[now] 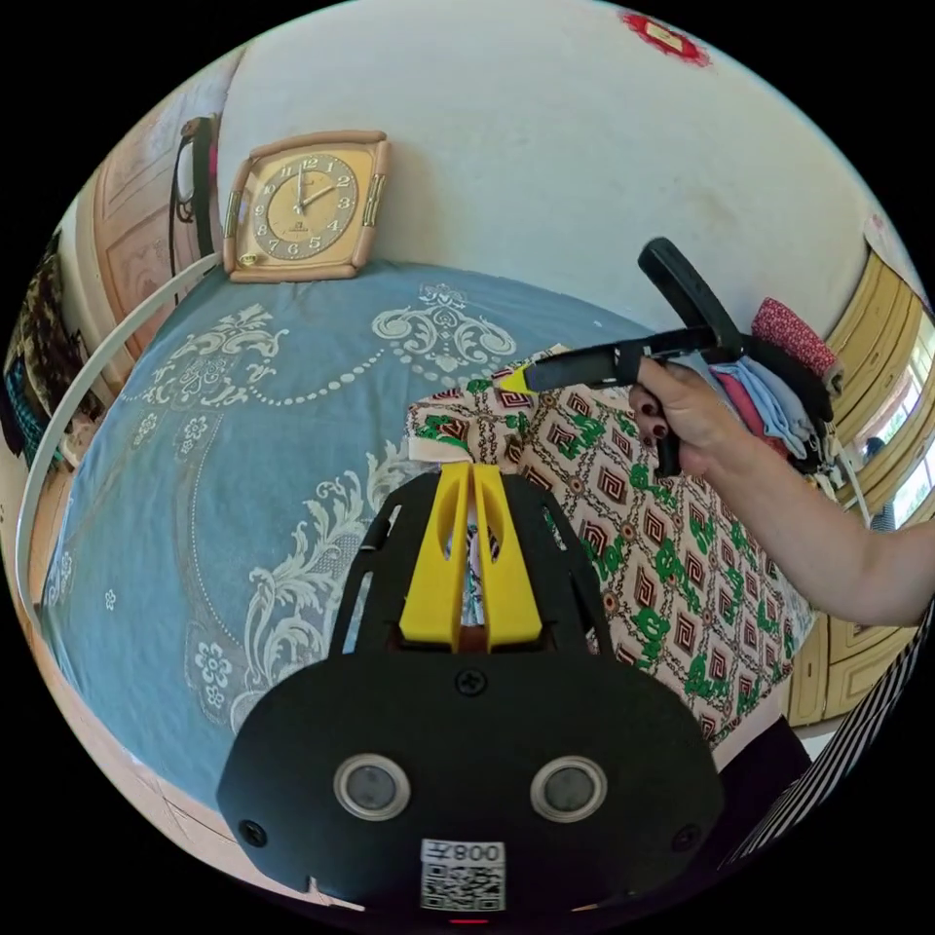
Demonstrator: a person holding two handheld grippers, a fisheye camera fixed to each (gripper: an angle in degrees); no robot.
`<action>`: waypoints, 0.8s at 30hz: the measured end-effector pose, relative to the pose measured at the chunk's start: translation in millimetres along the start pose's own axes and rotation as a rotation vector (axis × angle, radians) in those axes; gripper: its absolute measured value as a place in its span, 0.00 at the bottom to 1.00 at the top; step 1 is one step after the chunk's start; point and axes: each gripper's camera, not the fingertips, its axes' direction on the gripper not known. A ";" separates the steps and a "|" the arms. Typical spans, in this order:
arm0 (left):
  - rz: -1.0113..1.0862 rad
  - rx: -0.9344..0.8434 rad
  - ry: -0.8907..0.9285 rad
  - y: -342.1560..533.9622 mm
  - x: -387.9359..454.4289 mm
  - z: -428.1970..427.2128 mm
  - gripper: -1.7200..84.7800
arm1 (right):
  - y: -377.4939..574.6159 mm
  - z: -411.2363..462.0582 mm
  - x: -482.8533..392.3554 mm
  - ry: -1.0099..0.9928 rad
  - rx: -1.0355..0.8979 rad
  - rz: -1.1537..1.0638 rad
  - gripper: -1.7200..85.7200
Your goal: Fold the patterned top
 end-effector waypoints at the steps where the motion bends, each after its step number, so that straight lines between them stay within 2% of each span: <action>1: 0.011 -0.009 -0.007 4.1 5.6 3.5 0.02 | -8.5 5.7 -4.0 0.015 -0.030 -0.019 0.10; 7: 0.033 -0.038 0.020 16.6 27.0 17.0 0.02 | -52.7 47.8 -35.6 0.100 -0.161 -0.142 0.10; 10: 0.044 -0.043 0.023 18.8 34.7 21.3 0.02 | -64.5 78.5 -44.9 0.216 -0.262 -0.191 0.08; 13: 0.039 -0.036 0.000 20.6 38.6 22.8 0.02 | -66.8 80.1 -47.1 0.306 -0.233 -0.237 0.04; 15: 0.033 0.019 -0.027 22.7 40.9 16.0 0.03 | -64.2 58.9 -44.4 0.230 -0.134 -0.266 0.04; 17: 0.068 0.104 -0.040 26.4 48.4 5.1 0.03 | -51.0 12.7 -15.5 0.056 0.032 -0.213 0.04; 20: 0.155 0.065 -0.052 29.5 64.0 12.5 0.03 | -20.4 -20.3 61.3 -0.150 0.082 -0.014 0.05; 24: 0.216 0.005 -0.024 35.7 80.4 26.9 0.04 | 25.3 -34.9 113.5 -0.204 0.098 0.139 0.09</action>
